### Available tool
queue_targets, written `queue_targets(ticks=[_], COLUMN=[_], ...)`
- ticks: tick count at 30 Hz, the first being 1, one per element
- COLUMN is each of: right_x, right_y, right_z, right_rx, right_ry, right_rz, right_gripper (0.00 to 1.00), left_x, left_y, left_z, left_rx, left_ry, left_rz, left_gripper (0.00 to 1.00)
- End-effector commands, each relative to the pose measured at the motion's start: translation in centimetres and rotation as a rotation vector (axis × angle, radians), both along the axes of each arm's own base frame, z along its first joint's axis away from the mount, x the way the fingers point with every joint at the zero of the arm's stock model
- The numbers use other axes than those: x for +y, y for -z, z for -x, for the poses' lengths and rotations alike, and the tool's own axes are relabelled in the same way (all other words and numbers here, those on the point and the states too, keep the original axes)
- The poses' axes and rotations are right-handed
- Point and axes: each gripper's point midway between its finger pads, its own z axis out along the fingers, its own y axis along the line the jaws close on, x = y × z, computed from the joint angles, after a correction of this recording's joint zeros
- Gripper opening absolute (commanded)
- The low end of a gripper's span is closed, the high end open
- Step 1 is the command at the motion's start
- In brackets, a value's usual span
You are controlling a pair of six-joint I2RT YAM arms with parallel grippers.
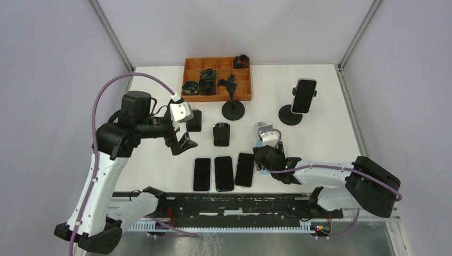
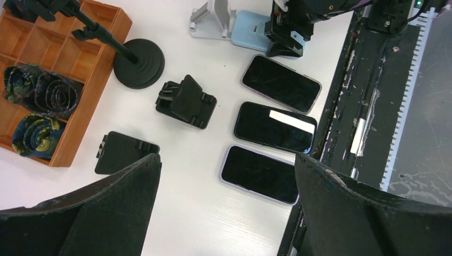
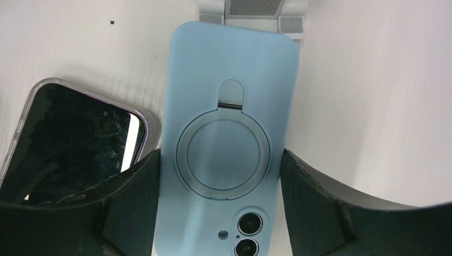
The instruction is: Remove the phone from the phone stand
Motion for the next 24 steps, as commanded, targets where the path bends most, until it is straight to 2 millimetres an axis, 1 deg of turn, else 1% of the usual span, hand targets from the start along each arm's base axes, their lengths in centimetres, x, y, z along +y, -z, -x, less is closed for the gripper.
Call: queue_targets(ticks=[1, 2, 4, 6, 8, 9, 10, 13, 18, 21, 24], right_x=[-2.9, -2.4, -1.3, -0.2, 0.9, 1.4, 2.2, 5.0, 8.6, 11.3, 14.1], right_y=[2.0, 1.3, -0.4, -2.2, -4.0, -4.8, -5.7, -8.3, -11.7, -14.0, -17.0], right_z=[2.3, 2.2, 1.8, 1.5, 1.4, 1.4, 1.5, 2.2, 3.5, 4.6, 5.4], right_rx=[0.086, 0.075, 0.051, 0.03, 0.02, 0.022, 0.024, 0.045, 0.088, 0.116, 0.134], right_ry=[-0.03, -0.037, -0.06, -0.089, -0.122, -0.14, -0.167, -0.274, -0.403, -0.493, -0.586], right_rz=[0.118, 0.094, 0.048, -0.001, -0.043, -0.063, -0.093, -0.196, -0.337, -0.457, -0.574], right_gripper=[0.6, 0.52, 0.42, 0.38, 0.36, 0.35, 0.35, 0.34, 0.32, 0.33, 0.33], left_x=[-0.8, -0.9, -1.1, -1.1, -0.9, -0.9, -0.9, -0.9, -1.2, -1.5, -1.7], left_y=[-1.8, -1.5, -1.0, -0.3, 0.5, 0.8, 0.9, 1.6, 3.0, 3.9, 5.0], left_z=[0.7, 0.9, 1.3, 1.5, 1.5, 1.5, 1.2, 0.6, -0.3, -0.1, 0.4], left_rx=[-0.08, -0.099, -0.158, -0.216, -0.313, -0.334, -0.378, -0.461, -0.617, -0.714, -0.794], left_ry=[0.091, 0.114, 0.177, 0.214, 0.276, 0.289, 0.306, 0.358, 0.474, 0.558, 0.635], left_rz=[0.039, 0.039, 0.031, 0.024, -0.014, -0.025, -0.038, -0.079, -0.153, -0.18, -0.214], left_gripper=[1.0, 1.0, 1.0, 1.0, 1.0, 1.0, 1.0, 1.0, 1.0, 1.0, 1.0])
